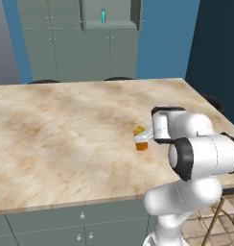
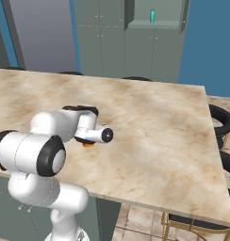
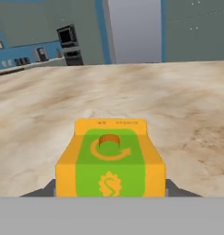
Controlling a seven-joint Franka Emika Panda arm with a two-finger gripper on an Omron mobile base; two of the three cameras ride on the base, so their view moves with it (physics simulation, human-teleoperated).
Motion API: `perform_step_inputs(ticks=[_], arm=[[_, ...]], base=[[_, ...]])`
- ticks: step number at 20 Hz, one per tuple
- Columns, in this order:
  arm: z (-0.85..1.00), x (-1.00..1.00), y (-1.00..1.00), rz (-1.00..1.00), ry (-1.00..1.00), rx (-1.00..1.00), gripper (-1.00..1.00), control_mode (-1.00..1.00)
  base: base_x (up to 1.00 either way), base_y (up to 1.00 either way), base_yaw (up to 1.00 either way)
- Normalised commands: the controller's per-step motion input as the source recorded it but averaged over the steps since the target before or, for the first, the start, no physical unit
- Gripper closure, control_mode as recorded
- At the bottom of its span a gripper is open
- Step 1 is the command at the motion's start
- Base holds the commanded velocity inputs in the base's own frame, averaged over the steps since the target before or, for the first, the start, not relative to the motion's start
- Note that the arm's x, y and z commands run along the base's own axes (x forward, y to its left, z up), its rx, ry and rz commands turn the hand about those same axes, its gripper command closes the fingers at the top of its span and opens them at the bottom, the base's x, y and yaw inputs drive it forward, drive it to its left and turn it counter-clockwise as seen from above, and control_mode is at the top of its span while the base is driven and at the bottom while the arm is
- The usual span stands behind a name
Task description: Pick the water bottle, boxed drink from the counter and place them in the open cabinet.
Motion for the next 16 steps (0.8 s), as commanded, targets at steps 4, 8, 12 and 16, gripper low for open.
perform_step_inputs(ticks=[4,8,12,16], arm=[[0.49,-0.48,-0.04,0.15,-0.09,0.0,1.0,-1.0],[0.52,-0.49,-0.03,0.15,-0.15,0.04,1.0,-1.0],[0.45,-0.53,0.0,0.08,-0.12,0.08,1.0,-1.0],[0.5,-0.49,-0.01,0.05,-0.05,0.07,1.0,-1.0]], base=[[0.0,0.0,0.0],[0.0,0.0,0.0],[0.0,0.0,0.0],[0.0,0.0,0.0]])
